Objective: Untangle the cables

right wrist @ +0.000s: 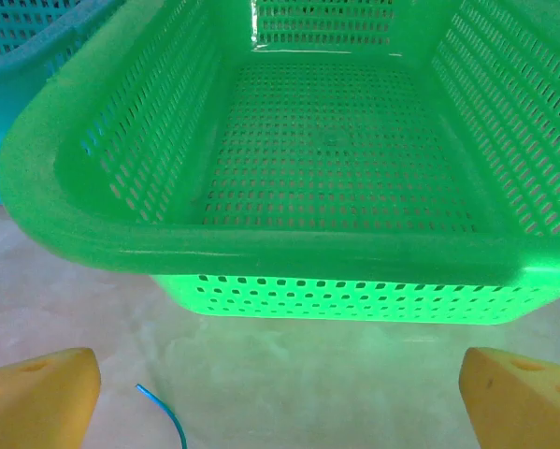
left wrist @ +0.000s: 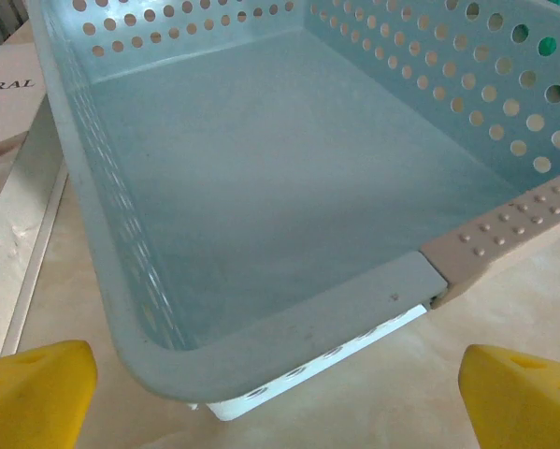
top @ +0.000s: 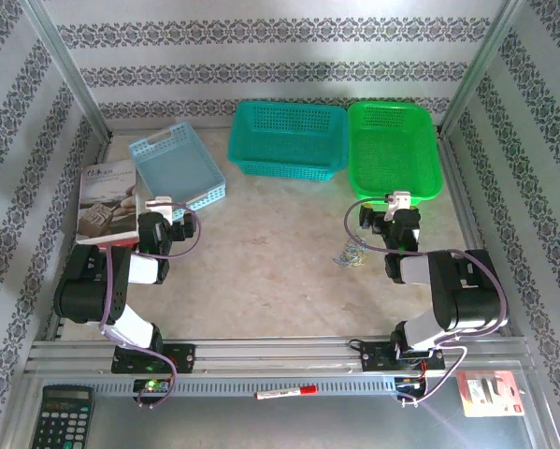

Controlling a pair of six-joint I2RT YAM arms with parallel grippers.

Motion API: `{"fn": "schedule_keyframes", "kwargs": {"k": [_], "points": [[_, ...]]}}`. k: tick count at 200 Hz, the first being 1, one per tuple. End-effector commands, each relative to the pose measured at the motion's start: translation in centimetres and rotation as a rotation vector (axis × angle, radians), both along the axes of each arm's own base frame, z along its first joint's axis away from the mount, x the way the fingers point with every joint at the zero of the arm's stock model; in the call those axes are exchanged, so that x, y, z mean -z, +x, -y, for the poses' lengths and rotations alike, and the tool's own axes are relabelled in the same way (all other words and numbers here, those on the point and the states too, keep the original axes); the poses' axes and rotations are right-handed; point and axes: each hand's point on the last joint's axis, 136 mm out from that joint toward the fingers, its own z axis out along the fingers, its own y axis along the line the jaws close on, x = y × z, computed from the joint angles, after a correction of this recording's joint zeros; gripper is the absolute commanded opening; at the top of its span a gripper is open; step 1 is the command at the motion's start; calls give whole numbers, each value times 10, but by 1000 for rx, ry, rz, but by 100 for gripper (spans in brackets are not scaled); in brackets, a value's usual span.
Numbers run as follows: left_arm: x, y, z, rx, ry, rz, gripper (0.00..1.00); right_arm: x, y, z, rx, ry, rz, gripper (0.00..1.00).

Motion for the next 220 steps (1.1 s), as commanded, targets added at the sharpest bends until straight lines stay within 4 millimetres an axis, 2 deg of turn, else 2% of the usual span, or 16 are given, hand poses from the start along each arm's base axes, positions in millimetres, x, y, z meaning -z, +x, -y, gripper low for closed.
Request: {"fn": "schedule_keyframes", "kwargs": {"k": [1, 46, 72, 220], "points": [[-17, 11, 3, 8, 31, 70, 100, -16, 10, -3, -7, -13, 61, 98], [-16, 11, 4, 11, 30, 68, 100, -16, 10, -2, -7, -10, 61, 98], [-16, 12, 14, 75, 22, 61, 100, -16, 10, -3, -9, -10, 62, 98], [-16, 11, 12, 72, 8, 69, 100, -17, 10, -2, -19, 9, 63, 98]]}}
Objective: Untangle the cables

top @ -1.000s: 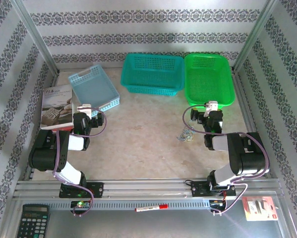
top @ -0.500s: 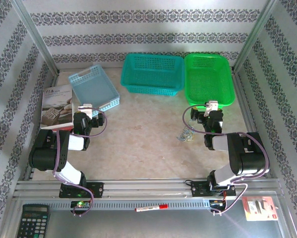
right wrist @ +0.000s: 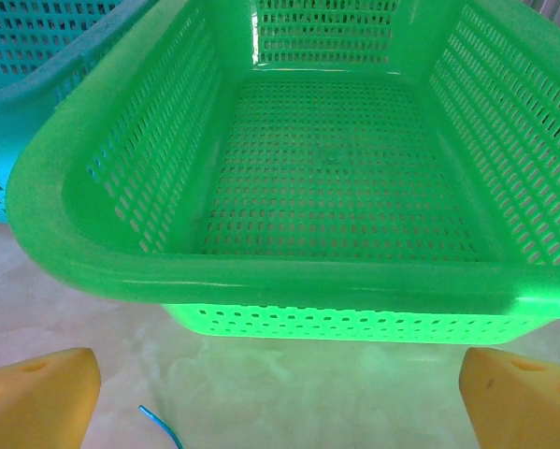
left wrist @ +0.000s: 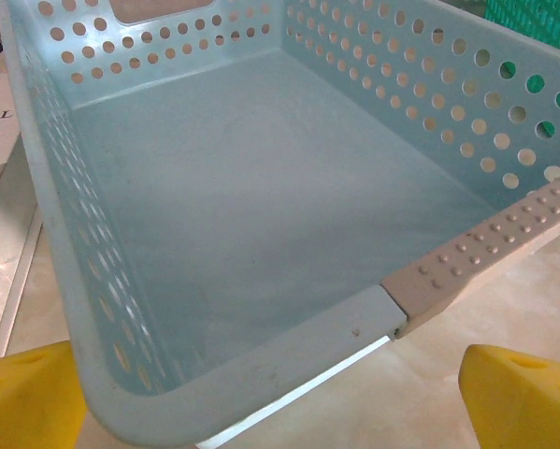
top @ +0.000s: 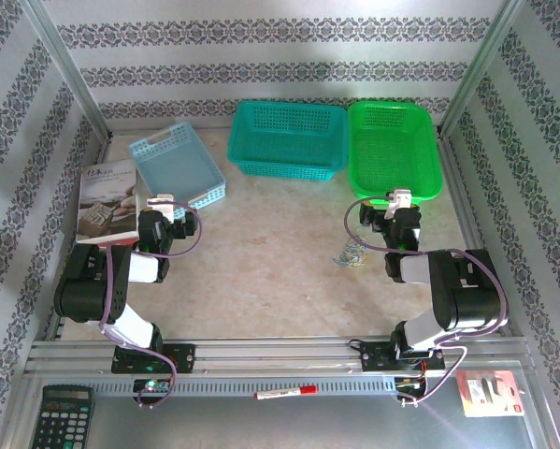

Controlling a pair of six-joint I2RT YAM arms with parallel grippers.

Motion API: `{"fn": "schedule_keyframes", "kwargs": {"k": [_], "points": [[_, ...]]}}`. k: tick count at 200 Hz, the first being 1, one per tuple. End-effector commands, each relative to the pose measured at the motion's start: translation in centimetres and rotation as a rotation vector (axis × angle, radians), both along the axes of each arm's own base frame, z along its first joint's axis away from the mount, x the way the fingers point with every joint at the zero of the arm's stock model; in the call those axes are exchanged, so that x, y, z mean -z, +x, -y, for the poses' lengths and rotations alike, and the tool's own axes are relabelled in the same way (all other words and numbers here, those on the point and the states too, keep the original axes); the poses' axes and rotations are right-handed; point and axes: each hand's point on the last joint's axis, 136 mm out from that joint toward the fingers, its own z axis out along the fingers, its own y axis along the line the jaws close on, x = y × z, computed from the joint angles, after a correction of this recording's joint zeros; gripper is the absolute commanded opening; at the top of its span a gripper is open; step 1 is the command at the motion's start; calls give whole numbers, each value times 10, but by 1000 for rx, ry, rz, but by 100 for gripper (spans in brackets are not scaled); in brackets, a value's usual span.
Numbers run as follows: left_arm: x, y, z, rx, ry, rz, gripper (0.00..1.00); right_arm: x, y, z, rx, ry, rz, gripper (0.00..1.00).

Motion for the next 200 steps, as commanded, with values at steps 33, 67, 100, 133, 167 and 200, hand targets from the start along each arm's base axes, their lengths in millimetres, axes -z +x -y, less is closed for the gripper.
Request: {"fn": "schedule_keyframes", "kwargs": {"k": [33, 67, 100, 133, 167, 200], "points": [[-24, -7, -1, -12, 8, 121, 100, -26, 0, -9, -58, -1, 82, 98], [-52, -19, -11, -78, 4, 135, 100, -58, -16, 6, 37, 19, 111, 99], [-84, -29, -20, -152, -55, 188, 100, -70, -34, 17, 127, 117, 80, 98], [-114, -39, -22, -221, -207, 149, 100, -81, -62, 35, 296, 444, 173, 98], [-147, -50, -1, -166, -442, 194, 100, -90, -77, 2, 141, 629, 143, 98], [-159, -55, 34, -81, -537, 157, 100, -59, -84, -37, 8, 654, -143, 98]]}}
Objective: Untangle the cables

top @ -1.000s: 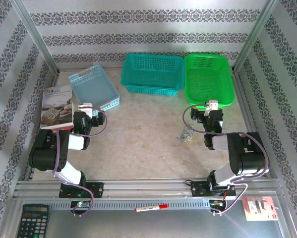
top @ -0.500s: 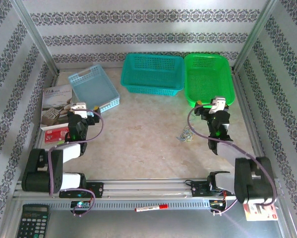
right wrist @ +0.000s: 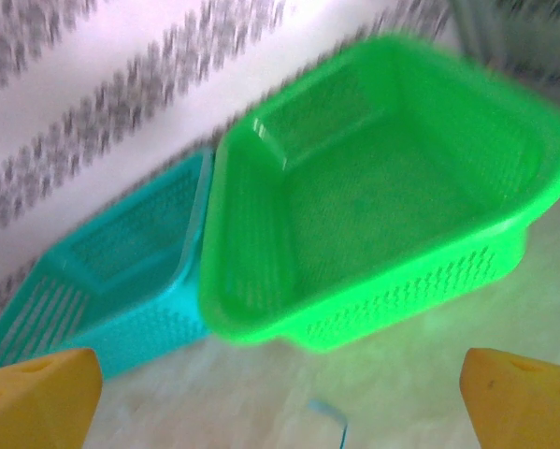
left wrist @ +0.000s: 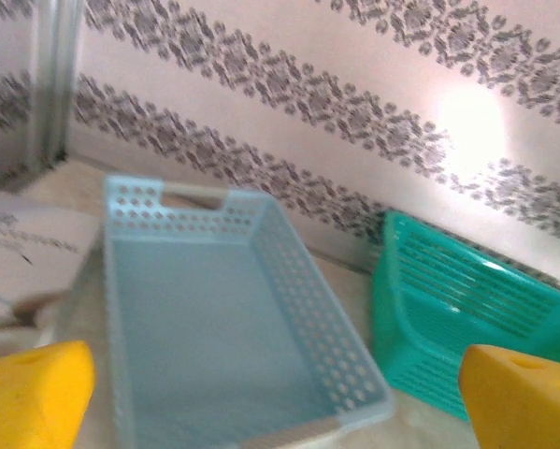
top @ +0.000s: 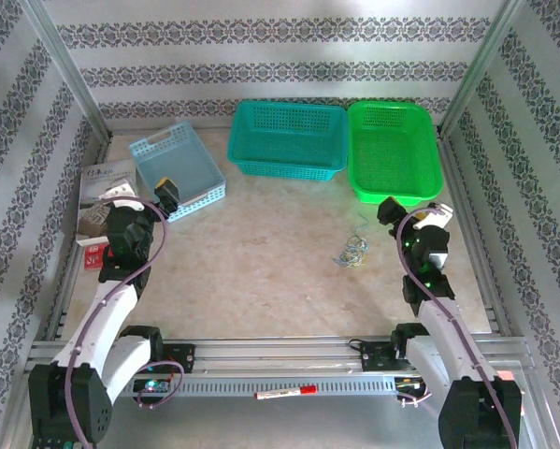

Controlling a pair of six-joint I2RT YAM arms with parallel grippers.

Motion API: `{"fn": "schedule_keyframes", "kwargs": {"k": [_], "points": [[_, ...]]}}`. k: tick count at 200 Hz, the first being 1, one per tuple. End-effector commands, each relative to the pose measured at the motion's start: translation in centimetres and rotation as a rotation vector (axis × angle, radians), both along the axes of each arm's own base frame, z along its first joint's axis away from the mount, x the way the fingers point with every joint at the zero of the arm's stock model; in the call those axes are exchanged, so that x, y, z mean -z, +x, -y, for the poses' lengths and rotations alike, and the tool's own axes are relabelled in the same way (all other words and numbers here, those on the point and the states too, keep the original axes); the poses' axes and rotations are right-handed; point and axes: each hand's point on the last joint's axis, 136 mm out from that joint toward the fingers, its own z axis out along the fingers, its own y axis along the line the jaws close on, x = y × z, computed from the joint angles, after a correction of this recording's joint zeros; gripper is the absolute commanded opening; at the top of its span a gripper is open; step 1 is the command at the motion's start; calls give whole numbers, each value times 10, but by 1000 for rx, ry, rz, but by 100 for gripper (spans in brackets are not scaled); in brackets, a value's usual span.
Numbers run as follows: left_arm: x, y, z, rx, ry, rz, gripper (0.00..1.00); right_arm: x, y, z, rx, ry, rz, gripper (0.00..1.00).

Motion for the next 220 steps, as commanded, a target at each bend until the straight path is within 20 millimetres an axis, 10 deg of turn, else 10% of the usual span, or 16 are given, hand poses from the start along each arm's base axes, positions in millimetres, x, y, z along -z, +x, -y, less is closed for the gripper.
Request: {"fn": "schedule_keyframes", "kwargs": {"k": [1, 62, 124, 220], "points": [[11, -5, 34, 100, -126, -96, 100, 32, -11, -35, -167, 106, -210, 98], [43, 0, 121, 320, -44, -305, 100, 106, -35, -61, -234, 135, -547, 96], [55, 13, 194, 471, 5, -347, 100, 123, -24, -100, -337, 96, -649, 94], [57, 13, 196, 393, -32, -342, 100, 107, -11, -220, -607, 57, -611, 93]]}}
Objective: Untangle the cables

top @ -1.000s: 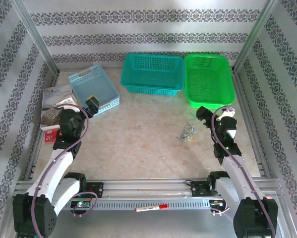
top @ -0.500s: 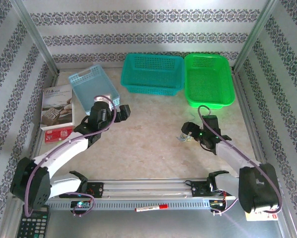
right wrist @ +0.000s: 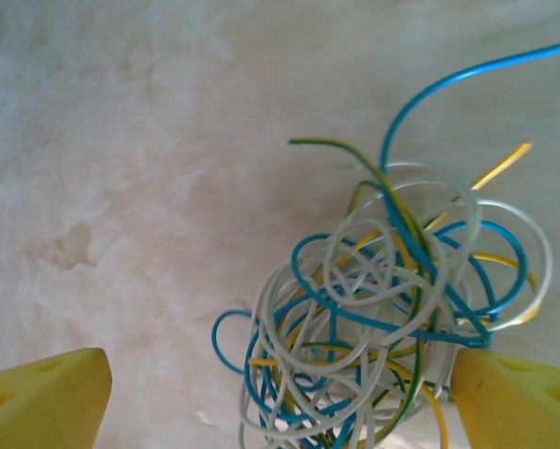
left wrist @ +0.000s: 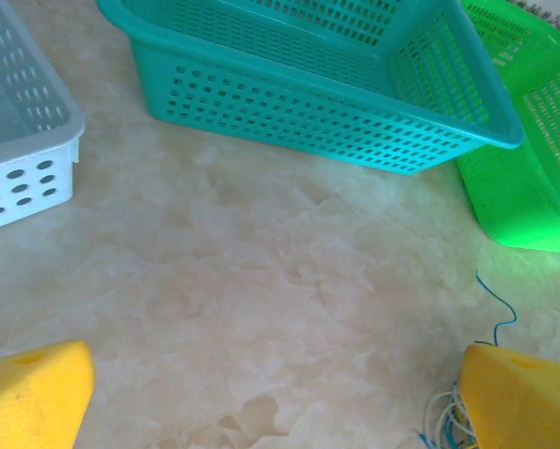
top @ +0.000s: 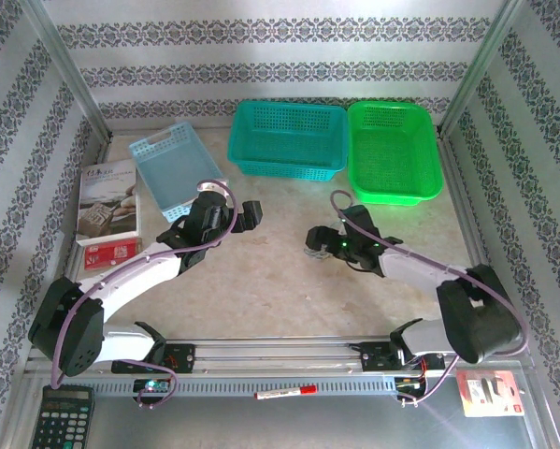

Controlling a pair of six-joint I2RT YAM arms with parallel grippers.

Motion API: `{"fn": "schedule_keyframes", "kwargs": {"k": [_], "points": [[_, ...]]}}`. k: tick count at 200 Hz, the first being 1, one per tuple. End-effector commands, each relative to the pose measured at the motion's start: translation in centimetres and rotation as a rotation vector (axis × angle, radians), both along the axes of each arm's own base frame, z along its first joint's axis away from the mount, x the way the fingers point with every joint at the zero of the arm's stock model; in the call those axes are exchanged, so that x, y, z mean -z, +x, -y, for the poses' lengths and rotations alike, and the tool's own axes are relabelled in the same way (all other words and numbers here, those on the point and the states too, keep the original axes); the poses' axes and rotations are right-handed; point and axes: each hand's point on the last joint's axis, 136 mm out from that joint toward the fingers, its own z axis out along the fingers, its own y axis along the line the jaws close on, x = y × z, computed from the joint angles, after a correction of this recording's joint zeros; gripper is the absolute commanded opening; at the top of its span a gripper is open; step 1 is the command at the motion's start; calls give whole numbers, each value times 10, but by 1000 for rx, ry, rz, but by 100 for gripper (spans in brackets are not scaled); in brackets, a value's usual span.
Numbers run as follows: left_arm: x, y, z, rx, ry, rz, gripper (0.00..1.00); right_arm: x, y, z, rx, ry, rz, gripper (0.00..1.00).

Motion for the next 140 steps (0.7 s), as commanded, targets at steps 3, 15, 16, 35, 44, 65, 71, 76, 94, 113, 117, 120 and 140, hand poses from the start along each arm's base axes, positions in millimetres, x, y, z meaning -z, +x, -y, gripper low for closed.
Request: {"fn": "schedule_keyframes", "kwargs": {"k": [3, 15, 16, 35, 44, 65, 71, 76, 94, 113, 117, 120, 140], "points": [[-20, 1, -4, -63, -46, 47, 100, -20, 12, -38, -53, 54, 54, 93], [-21, 1, -11, -105, -59, 51, 100, -27, 10, -56, -101, 71, 60, 93], [-21, 0, -11, -107, -61, 52, 100, -28, 10, -58, -105, 72, 61, 94], [-25, -2, -19, -145, -75, 71, 100, -41, 5, -73, -163, 85, 77, 94], [-27, -2, -19, -140, -77, 80, 100, -47, 5, -71, -166, 81, 91, 94], [-30, -5, -16, -118, -81, 81, 100, -56, 14, -47, -124, 33, 119, 94], [-30, -5, -14, -105, -84, 82, 100, -56, 16, -39, -104, 23, 118, 94], [-30, -5, -12, -95, -91, 83, 100, -56, 19, -32, -85, 21, 112, 94], [-31, -6, -6, -66, -108, 79, 100, -53, 32, -7, -18, 40, 93, 94], [-30, -6, -1, -44, -106, 66, 100, -45, 38, 7, 12, 31, 56, 94], [-30, -5, 0, -42, -104, 64, 100, -43, 39, 8, 12, 32, 50, 94], [-30, -5, 0, -39, -102, 61, 100, -42, 39, 8, 12, 32, 45, 95], [-31, -3, 6, -11, -86, 43, 100, -33, 40, 7, 12, 27, 18, 95]]}}
